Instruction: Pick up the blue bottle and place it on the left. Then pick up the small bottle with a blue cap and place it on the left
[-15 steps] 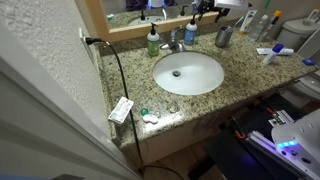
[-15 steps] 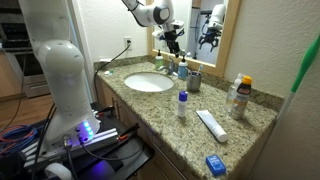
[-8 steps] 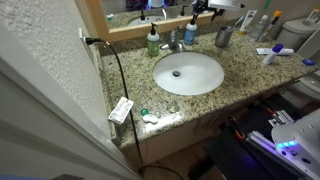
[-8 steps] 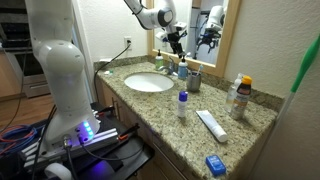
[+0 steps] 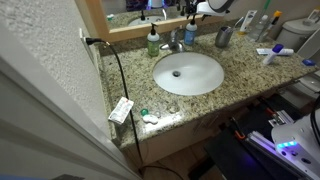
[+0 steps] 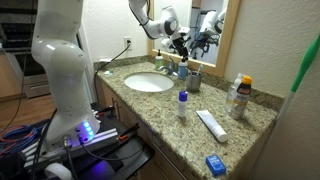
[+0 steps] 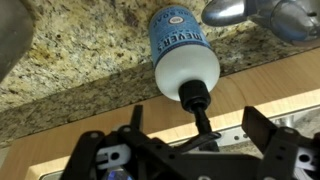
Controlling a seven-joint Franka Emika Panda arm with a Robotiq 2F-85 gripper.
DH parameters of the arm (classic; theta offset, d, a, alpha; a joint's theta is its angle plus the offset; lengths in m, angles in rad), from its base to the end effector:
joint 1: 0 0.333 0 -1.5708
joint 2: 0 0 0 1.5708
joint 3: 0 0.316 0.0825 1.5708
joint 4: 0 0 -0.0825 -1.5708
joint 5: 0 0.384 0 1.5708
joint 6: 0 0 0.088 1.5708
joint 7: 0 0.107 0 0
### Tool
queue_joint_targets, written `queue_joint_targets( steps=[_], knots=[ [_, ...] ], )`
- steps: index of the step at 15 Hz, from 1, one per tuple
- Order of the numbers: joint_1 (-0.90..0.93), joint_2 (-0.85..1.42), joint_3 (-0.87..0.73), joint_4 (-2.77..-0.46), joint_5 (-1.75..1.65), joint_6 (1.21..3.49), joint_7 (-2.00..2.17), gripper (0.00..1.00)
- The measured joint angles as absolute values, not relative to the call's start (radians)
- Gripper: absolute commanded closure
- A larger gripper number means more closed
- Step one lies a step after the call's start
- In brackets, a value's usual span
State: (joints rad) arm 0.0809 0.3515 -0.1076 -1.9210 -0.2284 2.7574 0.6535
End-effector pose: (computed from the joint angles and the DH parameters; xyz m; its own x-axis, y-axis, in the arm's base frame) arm 0.6598 -0.0028 0.3628 0.7697 -0.4238 0.4775 -0.4303 -0.8969 -0.1023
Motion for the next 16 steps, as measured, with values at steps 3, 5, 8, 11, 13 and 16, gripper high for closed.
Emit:
queue_joint_targets(
  steps=[3, 5, 8, 11, 13, 16],
  knots=[
    [0.094, 0.365, -0.120, -1.910, -0.222, 2.757, 0.654, 0.00],
    [0.096, 0.365, -0.123, -1.910, -0.221, 2.754, 0.654, 0.00],
    [0.110, 0.370, -0.138, -1.913, -0.222, 2.745, 0.656, 0.00],
    [0.120, 0.377, -0.152, -1.913, -0.221, 2.745, 0.660, 0.33],
    [0.121, 0.377, -0.152, -1.912, -0.219, 2.745, 0.660, 0.47],
    [0.121, 0.377, -0.152, -1.912, -0.218, 2.745, 0.660, 0.68]
  ],
)
